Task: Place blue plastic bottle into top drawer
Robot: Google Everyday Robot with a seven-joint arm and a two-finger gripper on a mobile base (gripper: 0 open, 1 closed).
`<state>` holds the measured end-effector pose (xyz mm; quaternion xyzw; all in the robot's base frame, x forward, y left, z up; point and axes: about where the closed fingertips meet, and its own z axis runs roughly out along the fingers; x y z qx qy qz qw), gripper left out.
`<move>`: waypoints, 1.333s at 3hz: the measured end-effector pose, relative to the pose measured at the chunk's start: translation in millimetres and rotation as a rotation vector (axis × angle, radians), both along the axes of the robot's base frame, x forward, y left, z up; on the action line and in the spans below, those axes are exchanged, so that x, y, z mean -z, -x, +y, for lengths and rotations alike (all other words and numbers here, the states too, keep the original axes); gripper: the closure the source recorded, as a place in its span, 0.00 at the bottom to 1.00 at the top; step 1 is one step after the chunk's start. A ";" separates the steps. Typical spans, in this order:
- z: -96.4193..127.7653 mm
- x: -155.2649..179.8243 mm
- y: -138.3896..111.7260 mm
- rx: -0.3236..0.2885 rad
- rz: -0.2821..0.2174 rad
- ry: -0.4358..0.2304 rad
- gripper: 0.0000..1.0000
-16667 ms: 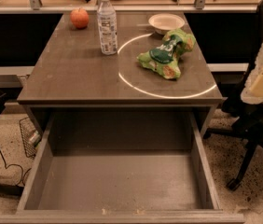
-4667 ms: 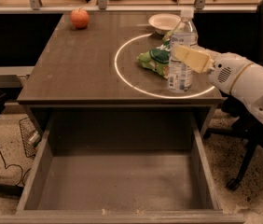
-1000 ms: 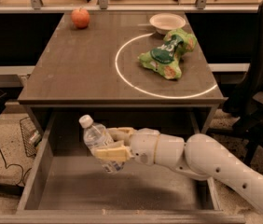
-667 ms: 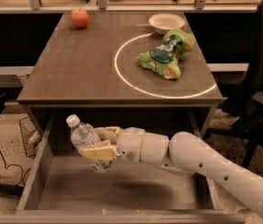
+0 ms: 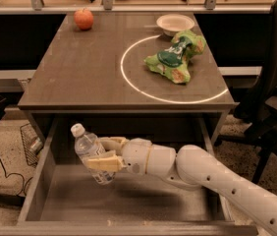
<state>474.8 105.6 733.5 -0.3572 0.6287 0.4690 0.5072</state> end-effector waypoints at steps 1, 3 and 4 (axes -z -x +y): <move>3.3 13.1 0.4 -0.010 0.006 -0.012 1.00; 17.1 32.7 -3.5 -0.057 0.006 -0.002 1.00; 20.8 43.8 -1.5 -0.073 -0.011 -0.023 1.00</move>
Offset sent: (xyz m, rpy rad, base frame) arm 0.0038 0.0134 -0.0356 -0.0160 0.0158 0.0592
